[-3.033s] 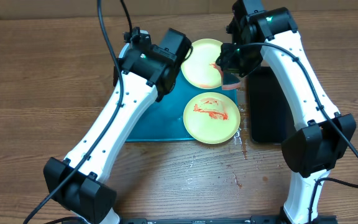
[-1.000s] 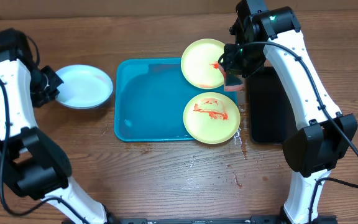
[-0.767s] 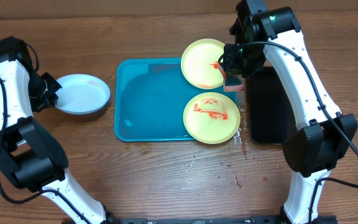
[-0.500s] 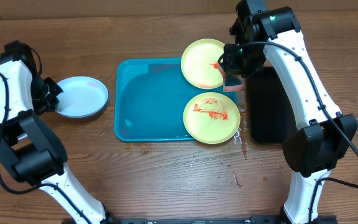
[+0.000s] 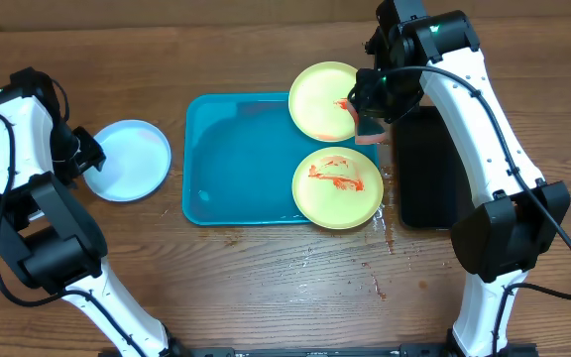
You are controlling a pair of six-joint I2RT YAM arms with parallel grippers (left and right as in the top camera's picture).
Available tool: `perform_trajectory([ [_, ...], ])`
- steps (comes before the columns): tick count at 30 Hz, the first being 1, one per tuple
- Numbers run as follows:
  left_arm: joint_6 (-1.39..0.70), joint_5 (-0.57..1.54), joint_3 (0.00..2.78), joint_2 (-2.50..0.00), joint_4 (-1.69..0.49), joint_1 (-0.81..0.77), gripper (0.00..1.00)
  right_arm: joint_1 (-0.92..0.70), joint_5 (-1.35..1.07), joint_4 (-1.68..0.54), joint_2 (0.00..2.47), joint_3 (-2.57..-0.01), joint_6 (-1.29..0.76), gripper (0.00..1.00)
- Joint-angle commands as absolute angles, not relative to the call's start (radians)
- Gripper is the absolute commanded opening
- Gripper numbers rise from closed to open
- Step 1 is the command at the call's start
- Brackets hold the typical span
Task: Clean dirty plates on tray and stack at the side
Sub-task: 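Carry the white plate left of the tray and set it on the table, then move the left gripper to the lower yellow plate and grip its rim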
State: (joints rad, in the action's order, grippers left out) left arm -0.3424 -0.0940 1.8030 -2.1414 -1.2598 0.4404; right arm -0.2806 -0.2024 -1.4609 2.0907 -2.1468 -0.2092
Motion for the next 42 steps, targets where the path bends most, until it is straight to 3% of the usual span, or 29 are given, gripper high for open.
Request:
perform_trajectory([
  [1,-0.253,0.011,1.802,-2.099,-1.260,0.439,0.53,-0.279,-0.214,-1.454,2.087,-2.159,-0.208,0.04],
  [8,-0.115,0.175,1.802,-1.938,-1.260,0.337,0.55,-0.279,-0.214,-1.453,2.087,-2.159,-0.208,0.04],
  [15,-0.086,0.352,1.802,-1.873,-1.287,0.122,0.56,-0.279,-0.214,-1.454,2.087,-2.159,-0.208,0.04],
  [25,-0.320,0.321,1.625,-1.892,-1.181,-0.189,0.53,-0.279,-0.214,-1.461,2.087,-2.159,-0.208,0.05],
  [34,-0.416,0.300,1.481,-1.890,-1.041,-0.305,0.50,-0.279,-0.213,-1.465,2.087,-2.159,-0.208,0.05],
  [42,-0.542,0.146,1.475,-1.890,-0.987,-0.433,0.53,-0.279,-0.214,-1.468,2.087,-2.159,-0.208,0.05],
])
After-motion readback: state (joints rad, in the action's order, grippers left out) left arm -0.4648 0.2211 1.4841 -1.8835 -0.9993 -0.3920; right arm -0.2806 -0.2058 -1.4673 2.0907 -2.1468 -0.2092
